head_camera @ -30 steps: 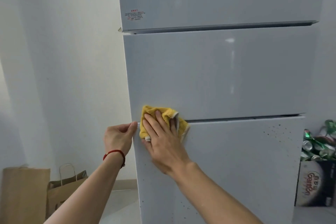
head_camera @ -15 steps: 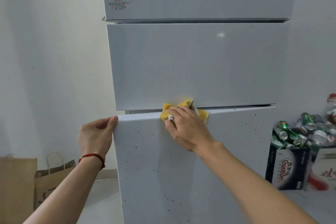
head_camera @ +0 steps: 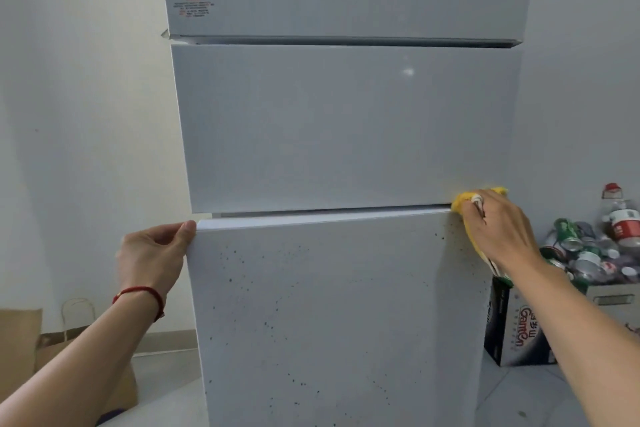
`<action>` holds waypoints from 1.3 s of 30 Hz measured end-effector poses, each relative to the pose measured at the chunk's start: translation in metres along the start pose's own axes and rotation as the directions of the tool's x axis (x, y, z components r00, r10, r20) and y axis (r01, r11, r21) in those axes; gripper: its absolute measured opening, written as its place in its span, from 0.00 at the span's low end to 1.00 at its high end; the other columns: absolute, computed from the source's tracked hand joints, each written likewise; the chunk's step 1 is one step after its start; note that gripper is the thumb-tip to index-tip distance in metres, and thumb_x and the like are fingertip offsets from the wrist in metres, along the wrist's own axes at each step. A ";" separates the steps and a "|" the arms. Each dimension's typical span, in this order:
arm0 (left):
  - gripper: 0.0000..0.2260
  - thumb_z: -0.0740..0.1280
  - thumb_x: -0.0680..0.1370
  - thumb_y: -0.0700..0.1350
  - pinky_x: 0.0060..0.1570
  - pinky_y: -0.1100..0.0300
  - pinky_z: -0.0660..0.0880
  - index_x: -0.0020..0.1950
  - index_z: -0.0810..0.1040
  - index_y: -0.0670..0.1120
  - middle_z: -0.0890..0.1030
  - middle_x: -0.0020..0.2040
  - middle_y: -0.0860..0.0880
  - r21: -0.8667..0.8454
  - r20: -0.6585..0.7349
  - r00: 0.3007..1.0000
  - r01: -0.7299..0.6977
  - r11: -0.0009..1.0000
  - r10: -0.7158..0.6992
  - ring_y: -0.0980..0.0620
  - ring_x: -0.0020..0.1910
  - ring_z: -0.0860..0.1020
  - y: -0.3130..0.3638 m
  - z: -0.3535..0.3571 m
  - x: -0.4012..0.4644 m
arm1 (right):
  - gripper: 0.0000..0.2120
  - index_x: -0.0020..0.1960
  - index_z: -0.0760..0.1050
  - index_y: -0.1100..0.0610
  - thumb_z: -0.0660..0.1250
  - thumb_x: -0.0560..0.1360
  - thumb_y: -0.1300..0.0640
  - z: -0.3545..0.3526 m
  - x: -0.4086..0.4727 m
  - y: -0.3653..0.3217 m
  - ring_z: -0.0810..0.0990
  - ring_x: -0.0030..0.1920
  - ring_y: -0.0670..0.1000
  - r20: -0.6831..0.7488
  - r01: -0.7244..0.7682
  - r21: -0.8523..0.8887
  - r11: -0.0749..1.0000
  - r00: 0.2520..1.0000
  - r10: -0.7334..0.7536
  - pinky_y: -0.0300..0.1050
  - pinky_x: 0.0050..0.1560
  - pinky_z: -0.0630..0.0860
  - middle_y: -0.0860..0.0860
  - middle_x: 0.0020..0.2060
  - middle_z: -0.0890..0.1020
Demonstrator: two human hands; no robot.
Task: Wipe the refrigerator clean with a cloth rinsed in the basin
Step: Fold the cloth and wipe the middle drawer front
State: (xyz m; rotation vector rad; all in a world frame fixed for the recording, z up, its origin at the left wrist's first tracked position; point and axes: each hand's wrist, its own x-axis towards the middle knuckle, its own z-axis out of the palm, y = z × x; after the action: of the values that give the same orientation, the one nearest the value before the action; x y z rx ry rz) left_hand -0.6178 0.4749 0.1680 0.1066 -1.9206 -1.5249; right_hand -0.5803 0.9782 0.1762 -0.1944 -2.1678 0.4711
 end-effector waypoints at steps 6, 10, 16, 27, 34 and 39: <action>0.09 0.76 0.74 0.54 0.58 0.48 0.81 0.48 0.88 0.51 0.87 0.41 0.53 -0.012 -0.016 0.999 0.041 0.999 -0.042 0.49 0.46 0.85 -0.001 0.003 0.005 | 0.16 0.36 0.67 0.57 0.55 0.79 0.50 0.046 -0.042 -0.105 0.71 0.42 0.58 -0.198 0.164 0.167 0.972 0.972 -0.130 0.53 0.45 0.69 0.54 0.34 0.75; 0.09 0.75 0.75 0.54 0.59 0.48 0.80 0.49 0.88 0.50 0.87 0.42 0.51 0.033 -0.016 0.999 0.035 0.999 -0.034 0.48 0.47 0.85 0.000 0.002 0.006 | 0.16 0.50 0.82 0.58 0.59 0.79 0.49 0.114 -0.073 -0.235 0.80 0.52 0.59 -0.077 0.393 0.305 0.868 0.918 -0.388 0.56 0.60 0.72 0.53 0.48 0.85; 0.12 0.73 0.77 0.54 0.60 0.49 0.79 0.54 0.88 0.49 0.87 0.46 0.47 0.076 -0.020 0.998 0.063 0.995 -0.062 0.45 0.49 0.85 0.001 0.010 0.010 | 0.17 0.64 0.80 0.59 0.60 0.81 0.52 0.112 -0.053 -0.233 0.77 0.61 0.56 0.129 0.579 0.301 0.758 0.763 -0.634 0.52 0.67 0.71 0.53 0.63 0.82; 0.17 0.64 0.71 0.57 0.50 0.49 0.76 0.38 0.82 0.44 0.83 0.41 0.43 0.027 0.083 0.986 0.145 0.989 -0.146 0.40 0.44 0.79 0.007 0.023 0.015 | 0.12 0.55 0.75 0.60 0.57 0.86 0.53 -0.003 -0.016 0.026 0.75 0.52 0.57 0.001 -0.104 0.123 0.987 0.994 0.105 0.50 0.46 0.67 0.55 0.53 0.78; 0.20 0.63 0.73 0.39 0.60 0.52 0.72 0.61 0.82 0.54 0.82 0.58 0.55 -0.008 0.379 0.912 0.172 0.985 -0.157 0.48 0.62 0.76 0.015 0.011 -0.006 | 0.11 0.59 0.73 0.63 0.57 0.86 0.57 0.016 -0.031 -0.042 0.71 0.49 0.56 -0.121 -0.246 0.315 0.917 0.948 0.296 0.47 0.50 0.64 0.63 0.55 0.77; 0.36 0.66 0.76 0.40 0.74 0.48 0.63 0.83 0.56 0.52 0.63 0.80 0.50 0.044 0.336 0.920 0.198 0.979 -0.201 0.49 0.79 0.62 0.010 -0.013 -0.051 | 0.10 0.60 0.77 0.60 0.58 0.86 0.57 0.072 -0.080 -0.188 0.78 0.51 0.54 -0.164 0.052 0.526 0.849 0.986 0.041 0.42 0.50 0.68 0.55 0.54 0.83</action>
State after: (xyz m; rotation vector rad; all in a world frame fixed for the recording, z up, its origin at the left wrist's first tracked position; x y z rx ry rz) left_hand -0.5680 0.4907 0.1548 0.0465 -2.2443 -1.7622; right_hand -0.5839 0.7624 0.1536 0.0788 -1.7920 0.9935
